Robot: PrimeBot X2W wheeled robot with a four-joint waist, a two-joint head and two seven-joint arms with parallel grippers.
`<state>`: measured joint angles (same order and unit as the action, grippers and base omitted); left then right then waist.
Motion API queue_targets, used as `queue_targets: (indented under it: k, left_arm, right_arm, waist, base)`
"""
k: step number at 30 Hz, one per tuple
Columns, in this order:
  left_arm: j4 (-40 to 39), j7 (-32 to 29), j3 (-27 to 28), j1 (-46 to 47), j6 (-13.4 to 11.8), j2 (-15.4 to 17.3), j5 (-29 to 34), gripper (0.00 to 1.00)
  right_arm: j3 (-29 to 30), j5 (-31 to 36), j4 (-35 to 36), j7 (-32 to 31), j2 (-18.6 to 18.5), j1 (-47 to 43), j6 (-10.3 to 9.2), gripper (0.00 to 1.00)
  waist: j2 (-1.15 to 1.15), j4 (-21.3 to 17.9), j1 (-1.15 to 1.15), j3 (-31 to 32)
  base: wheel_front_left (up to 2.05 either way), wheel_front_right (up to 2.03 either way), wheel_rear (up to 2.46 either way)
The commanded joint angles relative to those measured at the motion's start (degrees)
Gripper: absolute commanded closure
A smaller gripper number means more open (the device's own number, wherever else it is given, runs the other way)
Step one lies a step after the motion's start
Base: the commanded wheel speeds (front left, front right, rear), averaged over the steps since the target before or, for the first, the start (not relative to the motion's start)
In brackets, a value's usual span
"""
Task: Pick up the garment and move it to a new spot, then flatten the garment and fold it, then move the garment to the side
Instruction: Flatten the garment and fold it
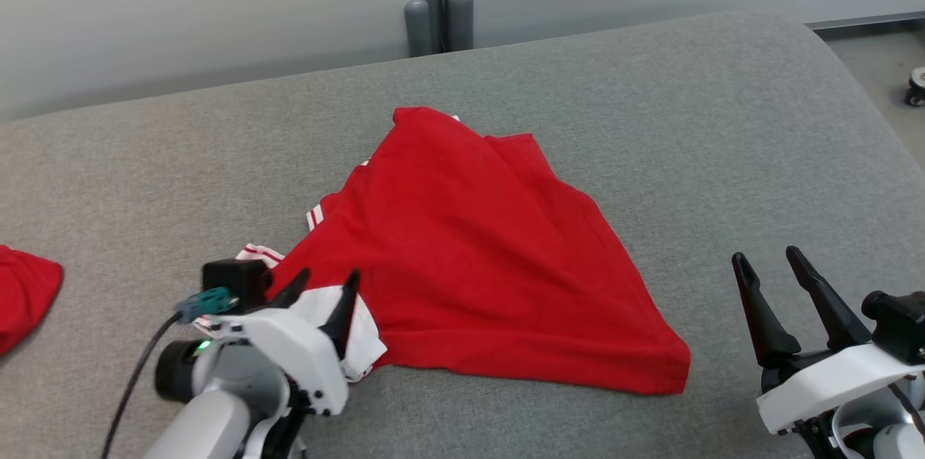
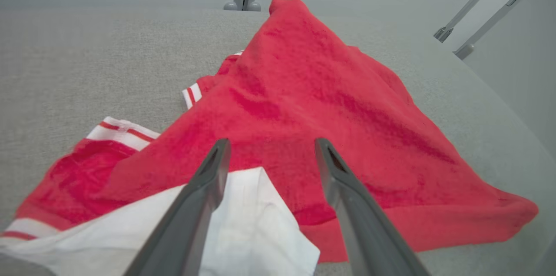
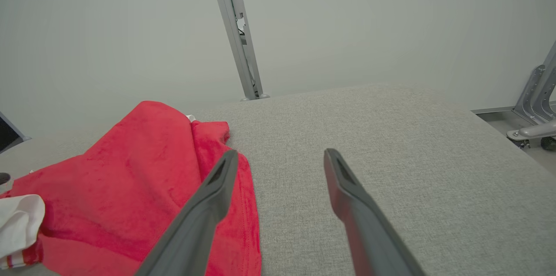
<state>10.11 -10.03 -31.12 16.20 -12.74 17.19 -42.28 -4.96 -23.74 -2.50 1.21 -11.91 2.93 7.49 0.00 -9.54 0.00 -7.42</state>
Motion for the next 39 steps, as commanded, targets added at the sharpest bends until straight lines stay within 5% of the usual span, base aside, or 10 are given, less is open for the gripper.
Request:
queue_targets:
  k: [1,14,28,29,30,32,39]
  left_arm:
    - [-1.75,0.33,1.33,-1.89,-1.34,1.71,-0.02,0.00]
    - [-13.19,-4.06,6.76,-14.66,-7.24,7.10,-6.16,0.00]
    - [-5.44,-5.20,6.66,-12.46,-0.90,3.14,-12.79,0.00]
    - [-4.39,-5.00,6.56,-11.82,-0.43,2.84,-12.77,0.04]
    - [-3.45,-4.70,6.53,-11.43,-0.04,2.51,-12.78,0.49]
    - [-1.68,-4.14,6.48,-10.47,0.81,2.28,-12.69,1.00]
    - [-3.99,-3.96,6.92,-12.29,0.15,3.96,-12.22,1.00]
  right_arm:
    - [0.10,0.33,-0.05,0.49,-0.02,-0.30,0.01,0.00]
    - [-0.28,0.64,-0.29,0.08,-0.38,-0.59,0.01,0.00]
    - [-0.68,0.67,-0.48,-0.57,-0.56,0.26,0.01,0.00]
    - [-0.80,0.72,-0.52,-0.64,-0.50,0.34,0.00,0.00]
    - [-0.91,0.69,-0.56,-0.66,-0.46,0.47,0.01,0.00]
    - [-0.54,0.69,-0.61,-0.64,-0.50,0.33,0.01,0.00]
    - [1.02,0.81,-0.72,-0.94,-0.83,-1.81,0.01,0.00]
  waist:
    - [0.00,0.57,0.00,0.13]
    - [0.00,2.34,0.00,0.42]
    - [0.00,2.04,0.00,-0.31]
    - [0.00,1.94,0.00,-0.41]
    - [0.00,1.82,0.00,-0.47]
    - [0.00,1.69,0.00,-0.59]
    - [0.00,3.60,0.00,0.30]
  base:
    - [0.00,0.00,0.00]
    - [0.00,0.00,0.00]
    - [0.00,0.00,0.00]
    - [0.00,0.00,0.00]
    - [0.00,0.00,0.00]
    - [0.00,0.00,0.00]
    - [0.00,0.00,0.00]
